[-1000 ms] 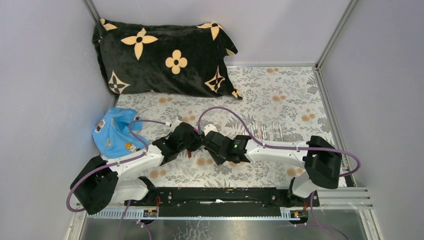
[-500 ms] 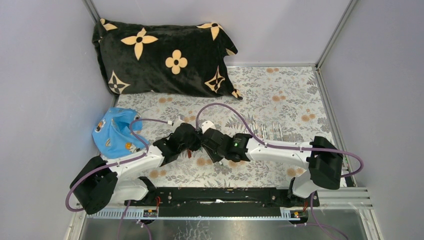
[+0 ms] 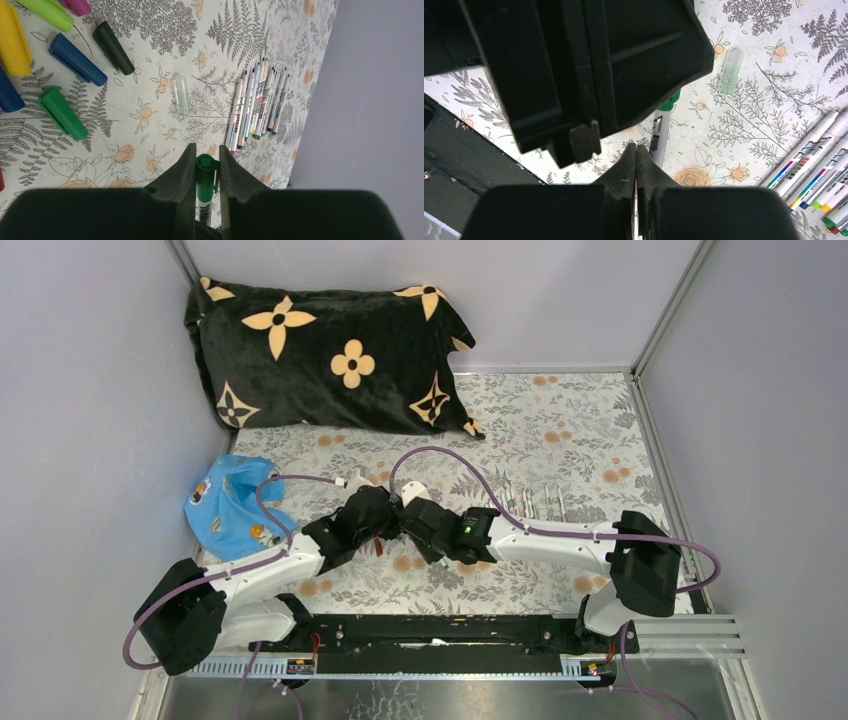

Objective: Open the pen caps

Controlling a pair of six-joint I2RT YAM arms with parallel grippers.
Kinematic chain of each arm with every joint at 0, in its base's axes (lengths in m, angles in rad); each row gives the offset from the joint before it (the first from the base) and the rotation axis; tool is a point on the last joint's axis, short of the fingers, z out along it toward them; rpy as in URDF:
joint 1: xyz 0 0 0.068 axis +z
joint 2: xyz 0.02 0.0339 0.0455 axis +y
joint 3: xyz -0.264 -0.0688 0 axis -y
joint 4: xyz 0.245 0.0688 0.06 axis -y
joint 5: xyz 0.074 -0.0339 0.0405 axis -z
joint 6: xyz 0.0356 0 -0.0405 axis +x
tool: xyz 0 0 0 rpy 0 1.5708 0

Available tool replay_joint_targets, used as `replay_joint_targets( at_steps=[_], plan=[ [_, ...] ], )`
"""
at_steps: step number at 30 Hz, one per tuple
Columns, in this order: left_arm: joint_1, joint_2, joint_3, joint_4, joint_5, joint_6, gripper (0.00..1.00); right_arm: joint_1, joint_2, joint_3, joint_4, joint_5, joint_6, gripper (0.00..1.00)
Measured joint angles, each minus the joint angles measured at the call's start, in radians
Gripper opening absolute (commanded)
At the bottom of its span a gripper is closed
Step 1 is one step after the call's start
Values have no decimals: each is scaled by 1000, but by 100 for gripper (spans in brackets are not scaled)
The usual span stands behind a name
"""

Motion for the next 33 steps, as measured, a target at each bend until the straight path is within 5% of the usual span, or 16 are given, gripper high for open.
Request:
replay_joint_targets(
  at_steps=[18, 24, 33],
  plan=[
    [132, 122, 29, 10, -8, 81, 0, 0, -149, -189, 3, -8, 53, 0],
    [132, 128, 29, 14, 24, 88, 0, 0, -158, -191, 15, -6, 55, 41],
    [129, 110, 28, 34, 113, 82, 0, 0, -119, -58, 30, -2, 16, 49]
  ],
)
